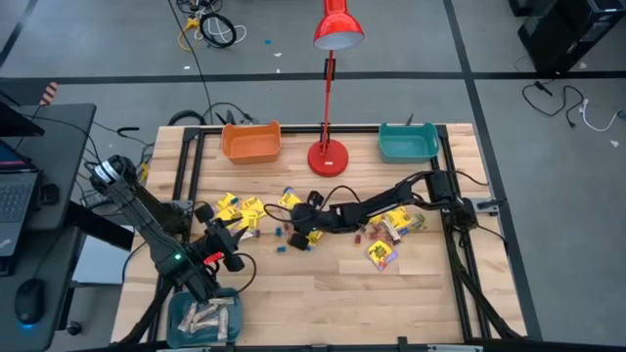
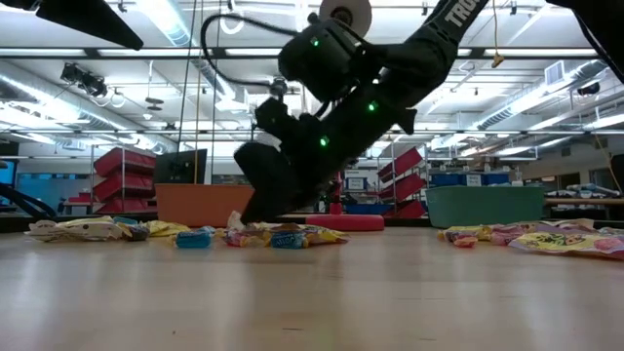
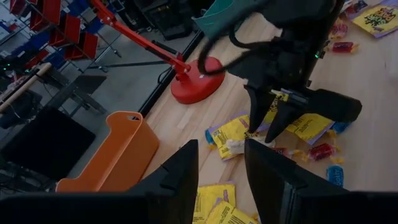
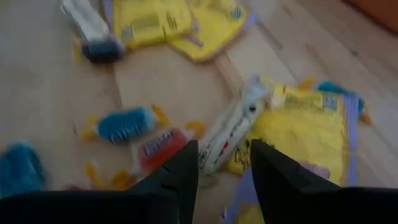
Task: Sort candy
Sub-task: Put the white candy into the blue bin
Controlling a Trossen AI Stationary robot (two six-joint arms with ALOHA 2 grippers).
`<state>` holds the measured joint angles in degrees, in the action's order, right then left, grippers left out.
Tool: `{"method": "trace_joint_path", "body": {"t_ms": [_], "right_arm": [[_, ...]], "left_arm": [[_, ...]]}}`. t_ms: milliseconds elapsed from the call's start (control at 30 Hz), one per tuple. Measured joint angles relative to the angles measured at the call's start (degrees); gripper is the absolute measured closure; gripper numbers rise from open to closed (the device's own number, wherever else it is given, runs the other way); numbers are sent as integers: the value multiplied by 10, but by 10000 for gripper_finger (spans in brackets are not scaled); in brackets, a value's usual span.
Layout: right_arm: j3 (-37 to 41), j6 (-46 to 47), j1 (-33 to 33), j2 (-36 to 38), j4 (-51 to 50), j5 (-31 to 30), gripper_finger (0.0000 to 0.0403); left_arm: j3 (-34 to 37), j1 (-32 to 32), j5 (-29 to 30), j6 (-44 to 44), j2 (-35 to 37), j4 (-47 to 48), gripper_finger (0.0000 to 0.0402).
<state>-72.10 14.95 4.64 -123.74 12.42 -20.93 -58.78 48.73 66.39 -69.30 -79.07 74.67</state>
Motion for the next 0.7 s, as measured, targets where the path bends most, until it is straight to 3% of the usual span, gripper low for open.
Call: {"method": "trace_joint_path", "body": {"t_ms": [700], "right_arm": [[-1, 5, 1, 1, 9, 1, 276]], "left_arm": [[0, 0, 0, 0, 0, -2, 269]]}}
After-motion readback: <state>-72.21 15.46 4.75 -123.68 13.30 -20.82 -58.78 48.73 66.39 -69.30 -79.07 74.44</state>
